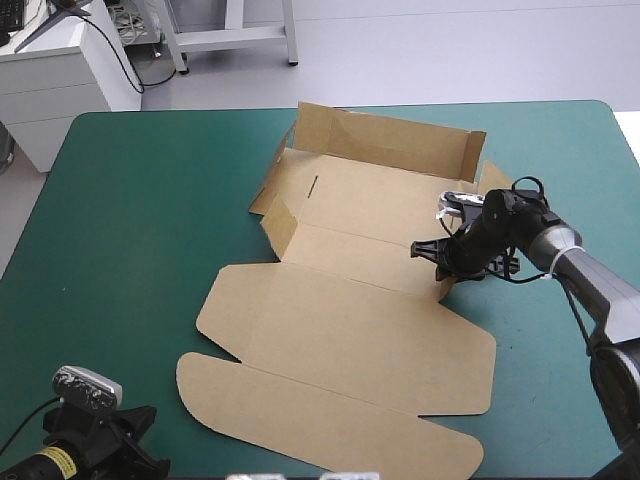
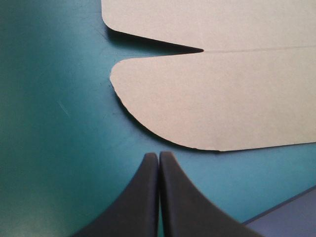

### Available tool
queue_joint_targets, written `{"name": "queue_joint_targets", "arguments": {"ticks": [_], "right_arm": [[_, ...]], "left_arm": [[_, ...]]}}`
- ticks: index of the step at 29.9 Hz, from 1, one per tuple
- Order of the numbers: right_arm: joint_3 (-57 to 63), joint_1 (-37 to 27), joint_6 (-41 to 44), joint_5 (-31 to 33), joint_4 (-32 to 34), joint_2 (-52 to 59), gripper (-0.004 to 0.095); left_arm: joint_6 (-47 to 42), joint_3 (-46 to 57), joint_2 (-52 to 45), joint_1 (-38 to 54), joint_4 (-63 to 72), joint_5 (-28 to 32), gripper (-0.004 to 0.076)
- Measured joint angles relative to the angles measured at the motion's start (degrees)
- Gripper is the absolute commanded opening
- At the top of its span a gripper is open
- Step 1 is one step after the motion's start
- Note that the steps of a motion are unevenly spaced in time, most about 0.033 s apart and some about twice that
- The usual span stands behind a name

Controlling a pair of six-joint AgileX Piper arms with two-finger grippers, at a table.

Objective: Fold the box

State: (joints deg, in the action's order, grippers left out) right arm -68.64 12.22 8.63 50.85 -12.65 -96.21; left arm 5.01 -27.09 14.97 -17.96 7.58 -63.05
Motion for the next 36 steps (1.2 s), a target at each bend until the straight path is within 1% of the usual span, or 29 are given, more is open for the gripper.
{"name": "queue_joint_targets", "arguments": {"ticks": [7,11,16,23,30,33,36], "right_arm": [[0.0,-0.06,-1.31,0.01,-0.01,0.0,-0.0017],[0.0,-0.11,-4.51,-0.05,-0.01,-0.01,-0.0019],[-1.38,-0.3,-12.3,1.07,-0.01,-0.17,-0.0019],[-9.97,-0.35,-26.48,3.83,-0.01,-0.23,-0.0019],[-18.18,-0.35,-37.59,11.23,0.06,-3.52,-0.0019],[-20.11,-0.35,-42.01,12.74,0.06,-5.49,-0.0019],[-22.24,-0.35,-48.62,12.93,0.18,-7.43,-0.0019]], "left_arm": [[0.0,0.0,0.0,0.0,0.0,0.0,-0.0009],[0.0,0.0,0.0,0.0,0.0,0.0,-0.0009],[0.0,0.0,0.0,0.0,0.0,-0.06,-0.0009],[0.0,0.0,0.0,0.0,0.0,-0.06,-0.0009],[0.31,0.0,0.0,0.0,0.13,-0.06,-0.0009],[0.46,0.0,0.0,0.0,0.41,-0.06,-0.0009],[0.5,0.0,0.0,0.0,0.62,-0.06,-0.0009]]}}
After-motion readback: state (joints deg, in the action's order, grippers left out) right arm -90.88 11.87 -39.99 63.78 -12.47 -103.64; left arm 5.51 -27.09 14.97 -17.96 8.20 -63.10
